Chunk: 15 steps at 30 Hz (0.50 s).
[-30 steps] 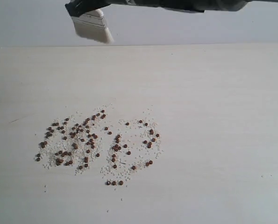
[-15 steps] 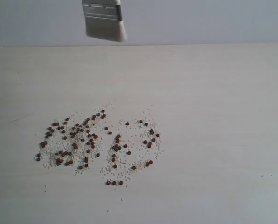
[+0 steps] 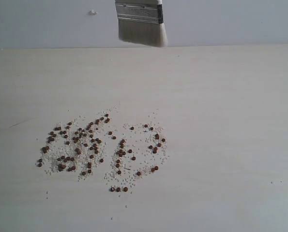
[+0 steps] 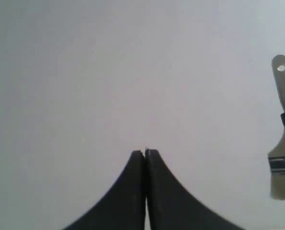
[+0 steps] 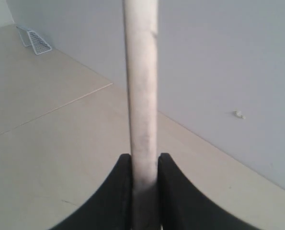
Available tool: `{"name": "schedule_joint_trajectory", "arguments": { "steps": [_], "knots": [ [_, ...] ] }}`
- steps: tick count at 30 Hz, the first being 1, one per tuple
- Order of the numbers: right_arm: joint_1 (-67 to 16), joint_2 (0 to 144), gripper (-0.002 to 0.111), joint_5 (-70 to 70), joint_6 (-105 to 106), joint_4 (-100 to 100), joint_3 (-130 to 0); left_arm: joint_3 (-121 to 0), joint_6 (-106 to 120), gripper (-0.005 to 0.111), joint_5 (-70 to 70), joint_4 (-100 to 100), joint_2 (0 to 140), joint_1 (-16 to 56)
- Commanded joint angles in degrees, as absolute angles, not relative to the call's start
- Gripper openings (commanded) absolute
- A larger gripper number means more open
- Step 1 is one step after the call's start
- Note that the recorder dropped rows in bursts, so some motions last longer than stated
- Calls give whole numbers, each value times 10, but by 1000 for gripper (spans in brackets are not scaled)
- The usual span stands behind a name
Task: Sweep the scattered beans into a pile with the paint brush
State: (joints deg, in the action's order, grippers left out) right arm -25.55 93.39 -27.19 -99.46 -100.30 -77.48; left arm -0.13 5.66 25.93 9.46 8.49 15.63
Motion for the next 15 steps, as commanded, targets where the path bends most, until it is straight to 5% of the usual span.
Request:
{"name": "schedule_joint_trajectory", "arguments": {
  "steps": [1, 15],
  "knots": [
    [-253, 913, 0, -281, -960, -999, -752, 0, 68, 0, 149, 93, 19, 159],
    [-253, 827, 0, -147, -788, -999, -603, 0, 83, 0, -90, 126, 0, 159]
  ]
}}
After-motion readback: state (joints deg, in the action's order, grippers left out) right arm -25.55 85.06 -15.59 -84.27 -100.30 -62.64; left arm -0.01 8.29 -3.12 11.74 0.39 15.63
